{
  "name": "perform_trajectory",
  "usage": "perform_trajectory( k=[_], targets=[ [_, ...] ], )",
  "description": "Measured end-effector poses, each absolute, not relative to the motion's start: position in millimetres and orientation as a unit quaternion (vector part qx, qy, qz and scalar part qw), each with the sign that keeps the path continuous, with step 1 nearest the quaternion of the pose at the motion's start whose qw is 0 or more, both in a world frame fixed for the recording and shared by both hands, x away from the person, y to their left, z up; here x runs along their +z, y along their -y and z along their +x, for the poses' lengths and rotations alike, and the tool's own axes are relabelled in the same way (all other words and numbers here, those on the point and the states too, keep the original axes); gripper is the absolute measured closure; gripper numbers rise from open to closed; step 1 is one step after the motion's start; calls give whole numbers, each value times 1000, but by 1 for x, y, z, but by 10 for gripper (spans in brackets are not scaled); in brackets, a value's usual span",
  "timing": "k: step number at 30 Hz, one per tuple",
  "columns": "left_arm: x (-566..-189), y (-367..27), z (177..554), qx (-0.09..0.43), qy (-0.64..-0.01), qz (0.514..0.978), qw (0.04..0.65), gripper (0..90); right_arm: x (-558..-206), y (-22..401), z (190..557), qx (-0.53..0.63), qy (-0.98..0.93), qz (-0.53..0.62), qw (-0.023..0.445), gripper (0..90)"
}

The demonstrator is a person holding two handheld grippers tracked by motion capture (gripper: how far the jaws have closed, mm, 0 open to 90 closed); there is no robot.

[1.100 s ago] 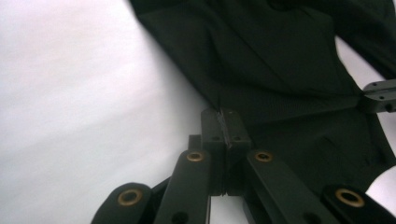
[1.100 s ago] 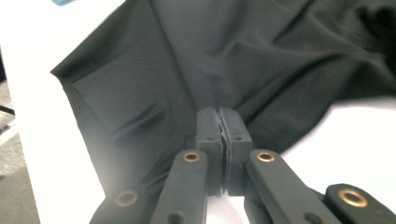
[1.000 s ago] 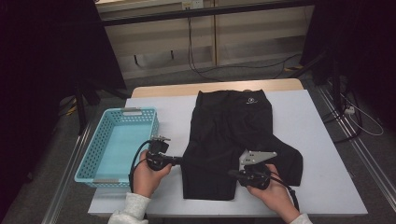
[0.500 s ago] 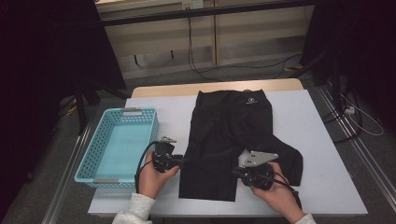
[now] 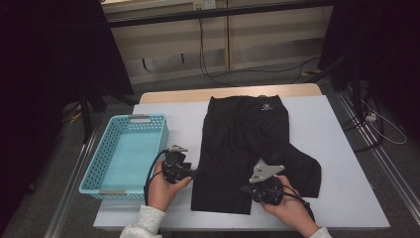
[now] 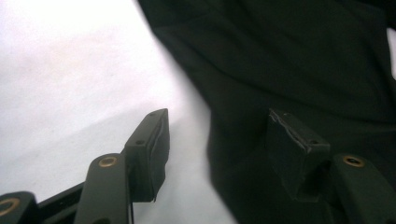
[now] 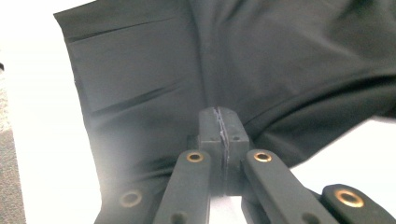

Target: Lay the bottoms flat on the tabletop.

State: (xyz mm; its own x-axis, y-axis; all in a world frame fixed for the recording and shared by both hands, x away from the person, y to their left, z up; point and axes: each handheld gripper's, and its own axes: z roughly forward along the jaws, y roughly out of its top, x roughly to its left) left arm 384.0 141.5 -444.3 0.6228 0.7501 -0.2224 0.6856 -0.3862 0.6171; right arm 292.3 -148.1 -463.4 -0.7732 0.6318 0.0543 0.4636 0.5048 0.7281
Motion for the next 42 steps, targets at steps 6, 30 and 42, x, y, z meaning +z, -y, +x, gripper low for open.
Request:
perform_trajectory(
  k=[6,30,42],
  targets=[
    [-445,-139,384,51,-427,834,347,428,-454,146,290,412,-849,303,136,652],
    [-445,-138,389,83,-421,830,356,253,-469,80,278,419,-883,201,69,895],
    [-451,-134,390,65,-427,831,351,516,-468,79,273,423,-886,186,42,895]
  ],
)
